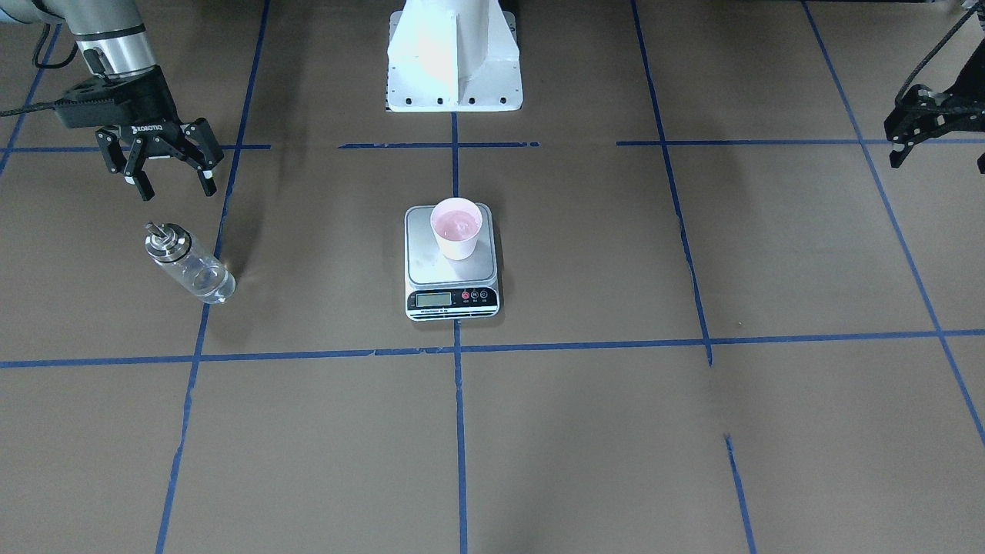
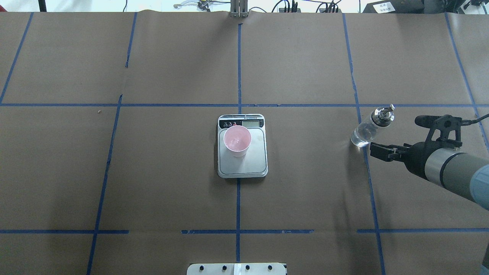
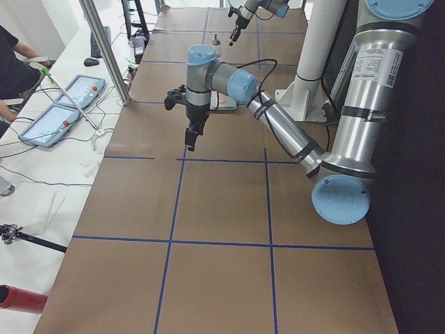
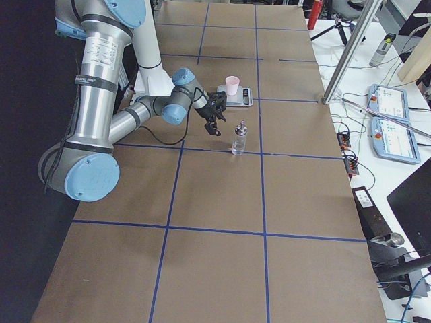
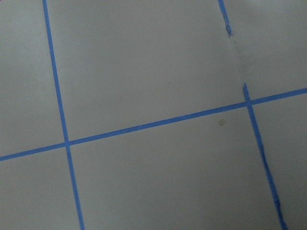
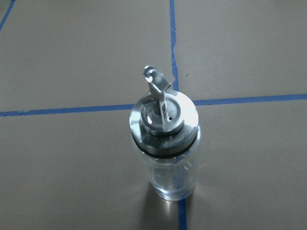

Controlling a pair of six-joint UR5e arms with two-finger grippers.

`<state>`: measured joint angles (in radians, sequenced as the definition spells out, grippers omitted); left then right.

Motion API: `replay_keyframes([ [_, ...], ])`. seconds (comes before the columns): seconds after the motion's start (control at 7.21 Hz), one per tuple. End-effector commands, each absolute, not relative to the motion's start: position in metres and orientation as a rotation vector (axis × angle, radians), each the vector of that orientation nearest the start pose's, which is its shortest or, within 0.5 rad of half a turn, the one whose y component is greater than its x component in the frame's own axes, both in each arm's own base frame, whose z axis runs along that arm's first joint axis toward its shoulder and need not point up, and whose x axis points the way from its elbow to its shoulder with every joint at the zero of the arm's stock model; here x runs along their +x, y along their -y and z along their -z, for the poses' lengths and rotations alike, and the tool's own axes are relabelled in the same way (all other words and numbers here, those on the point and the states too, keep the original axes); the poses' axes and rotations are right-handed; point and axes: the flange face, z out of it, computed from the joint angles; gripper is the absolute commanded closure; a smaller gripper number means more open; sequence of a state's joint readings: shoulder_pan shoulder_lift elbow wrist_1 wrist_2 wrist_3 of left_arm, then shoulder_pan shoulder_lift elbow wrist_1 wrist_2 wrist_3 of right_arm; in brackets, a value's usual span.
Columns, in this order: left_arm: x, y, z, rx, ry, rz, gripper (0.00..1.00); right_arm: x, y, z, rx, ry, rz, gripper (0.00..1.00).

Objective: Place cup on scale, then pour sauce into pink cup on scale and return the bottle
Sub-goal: 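Reach the right gripper to the glass bottle's neck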

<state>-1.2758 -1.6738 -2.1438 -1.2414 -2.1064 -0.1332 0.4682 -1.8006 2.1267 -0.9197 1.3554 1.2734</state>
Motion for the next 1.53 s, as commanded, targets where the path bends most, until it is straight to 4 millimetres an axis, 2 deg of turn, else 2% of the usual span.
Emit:
replay_keyframes([
  [0.0,0.042,0.473,-0.427,0.23,-0.575,-0.297,0.0,-0.315,0.323,-0.446,0.637,0.787,-0.272,0.0],
  [0.28,0.039,0.486,-0.454,0.24,-0.569,-0.292,0.0,-0.329,0.319,-0.456,0.694,0.821,-0.256,0.0],
  [0.42,0.037,0.484,-0.468,0.235,-0.565,-0.305,0.0,-0.339,0.318,-0.483,0.716,0.828,-0.231,0.0],
  [0.55,0.037,0.487,-0.476,0.235,-0.565,-0.303,0.0,-0.343,0.321,-0.488,0.755,0.84,-0.192,0.0],
  [0.69,0.034,0.487,-0.478,0.242,-0.564,-0.299,0.0,-0.344,0.324,-0.496,0.79,0.807,-0.184,0.0],
  [0.97,0.031,0.487,-0.478,0.243,-0.563,-0.294,0.0,-0.354,0.331,-0.491,0.828,0.796,-0.201,0.0],
  [1.11,0.031,0.487,-0.478,0.243,-0.563,-0.294,0.0,-0.352,0.336,-0.497,0.872,0.754,-0.215,0.0],
  [1.39,0.03,0.487,-0.478,0.243,-0.563,-0.291,0.0,-0.35,0.338,-0.494,0.909,0.736,-0.24,0.0],
])
